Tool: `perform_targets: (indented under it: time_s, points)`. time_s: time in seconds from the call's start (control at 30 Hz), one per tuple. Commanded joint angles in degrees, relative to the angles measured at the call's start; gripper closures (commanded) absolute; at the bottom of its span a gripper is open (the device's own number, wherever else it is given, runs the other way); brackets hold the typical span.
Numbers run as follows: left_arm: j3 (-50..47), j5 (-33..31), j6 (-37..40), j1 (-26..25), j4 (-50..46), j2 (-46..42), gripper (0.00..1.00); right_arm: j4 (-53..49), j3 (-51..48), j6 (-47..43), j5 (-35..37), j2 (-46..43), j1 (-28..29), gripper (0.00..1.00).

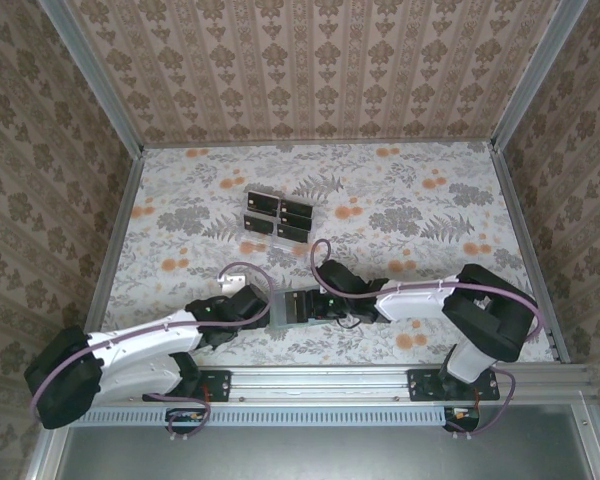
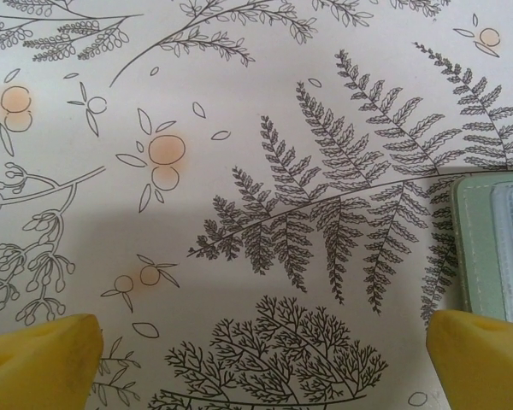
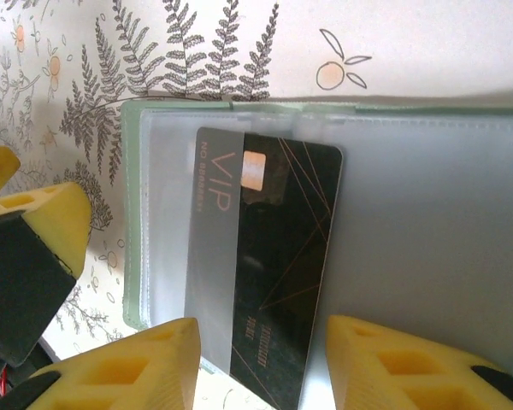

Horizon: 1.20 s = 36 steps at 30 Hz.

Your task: Put the credit cards into the card holder

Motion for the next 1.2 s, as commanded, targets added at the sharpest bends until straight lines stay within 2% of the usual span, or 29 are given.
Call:
perform_targets:
  time_s: [0.0, 0.3, 0.53, 0.77, 0.83, 0.93, 1.0, 1.17]
  points:
    - [-1.1, 0.4, 1.0, 0.7, 0.5, 0.7, 0.00, -2.5, 2.1, -1.3, 1.8, 1.9, -0.3, 0.57]
    - [-1.8, 1.6, 1.2, 1.2, 2.6, 3.5, 0.00, -1.5, 3.9, -1.0, 0.7, 5.0, -0.4, 0.66]
    - [-1.3, 2.4, 1.5, 1.5, 4.7, 6.4, 0.00, 0.3, 4.6, -0.1, -1.1, 6.5, -0.4, 0.79]
    - [-1.0, 3.4, 1.8, 1.4, 6.5, 9.1, 0.00, 3.4, 3.8, 1.6, -3.3, 7.7, -0.1, 0.79]
    - [-0.9, 3.5, 1.8, 1.4, 6.7, 9.3, 0.00, 3.5, 3.8, 1.6, -3.7, 7.5, -0.1, 0.77]
    - [-0.7, 3.3, 2.1, 1.4, 6.5, 9.1, 0.00, 1.7, 3.8, 0.5, -2.8, 5.7, -0.2, 0.61]
    - [-0.4, 3.2, 2.2, 1.5, 6.1, 8.7, 0.00, 0.0, 3.9, -0.4, -1.7, 4.0, -0.4, 0.54]
    - [0.7, 2.5, 2.5, 1.4, 3.4, 6.0, 0.00, -4.5, 4.1, -2.9, 1.2, -0.1, -0.5, 0.52]
